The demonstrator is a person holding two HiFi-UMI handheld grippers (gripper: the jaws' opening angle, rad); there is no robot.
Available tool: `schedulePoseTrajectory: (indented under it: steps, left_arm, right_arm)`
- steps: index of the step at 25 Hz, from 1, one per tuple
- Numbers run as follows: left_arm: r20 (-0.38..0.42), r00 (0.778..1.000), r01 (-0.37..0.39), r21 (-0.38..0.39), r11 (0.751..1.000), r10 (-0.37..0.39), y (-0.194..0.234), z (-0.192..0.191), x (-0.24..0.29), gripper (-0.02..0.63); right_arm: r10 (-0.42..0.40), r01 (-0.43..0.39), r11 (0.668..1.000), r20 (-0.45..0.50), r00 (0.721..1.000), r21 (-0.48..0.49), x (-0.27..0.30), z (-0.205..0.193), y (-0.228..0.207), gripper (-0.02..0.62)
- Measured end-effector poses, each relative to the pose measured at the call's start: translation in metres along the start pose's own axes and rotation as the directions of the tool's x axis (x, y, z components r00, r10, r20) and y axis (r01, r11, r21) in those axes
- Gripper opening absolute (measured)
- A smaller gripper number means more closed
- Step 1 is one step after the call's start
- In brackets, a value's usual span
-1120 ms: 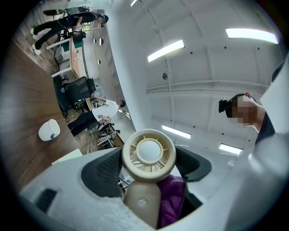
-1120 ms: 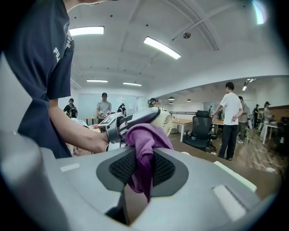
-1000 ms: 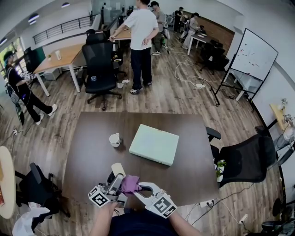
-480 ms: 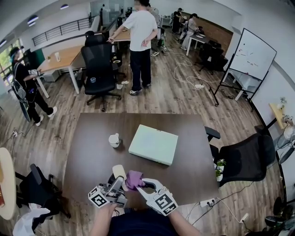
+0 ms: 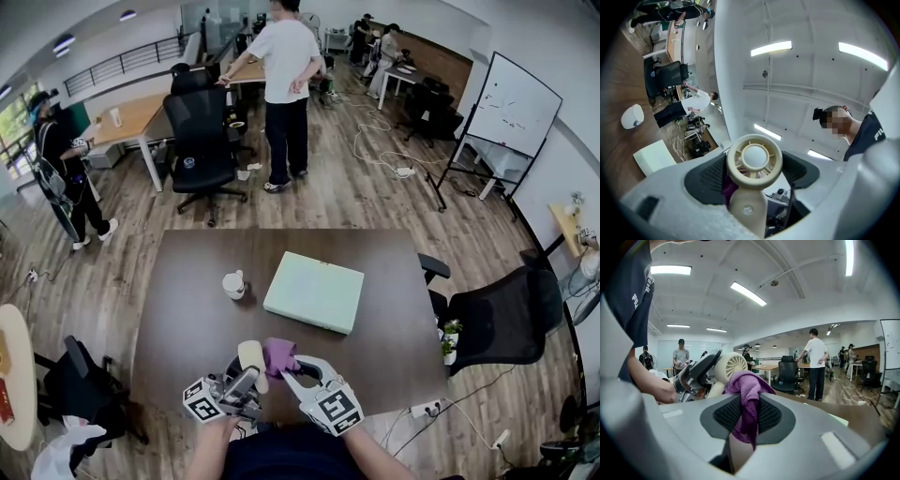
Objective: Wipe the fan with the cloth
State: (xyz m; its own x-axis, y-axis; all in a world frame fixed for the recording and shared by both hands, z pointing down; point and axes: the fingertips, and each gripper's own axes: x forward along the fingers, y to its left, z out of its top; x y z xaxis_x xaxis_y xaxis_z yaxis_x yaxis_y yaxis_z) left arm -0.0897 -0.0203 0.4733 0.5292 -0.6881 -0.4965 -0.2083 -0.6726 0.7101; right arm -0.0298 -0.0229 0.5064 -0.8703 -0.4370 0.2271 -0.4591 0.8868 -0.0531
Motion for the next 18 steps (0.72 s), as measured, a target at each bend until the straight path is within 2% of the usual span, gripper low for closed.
schedulePoseTrajectory:
  steps: [10,14,18]
  left_arm:
    - [-0.080,0.995,0.058,-0.020,0.998,-0.059,-0.004,-0.014,0.002,0.368]
    - [-0.123,0.992,0.043,0.009,0.999,-0.042,-0.001,-0.021,0.002,0.368]
    - [-0.134,0.990,0.038,-0.006,0.999,-0.039,0.003,-0.021,0.002,0.368]
  right_arm:
    - [-0.045,0.044,0.999,0.028,0.999,0.025,0.002,0.006,-0.014,0.084]
    - [-0.064,0.063,0.998,0.037,0.997,0.017,0.001,0.009,-0.018,0.084]
    - [-0.068,0.067,0.998,0.049,0.997,0.022,0.004,0.010,-0.020,0.084]
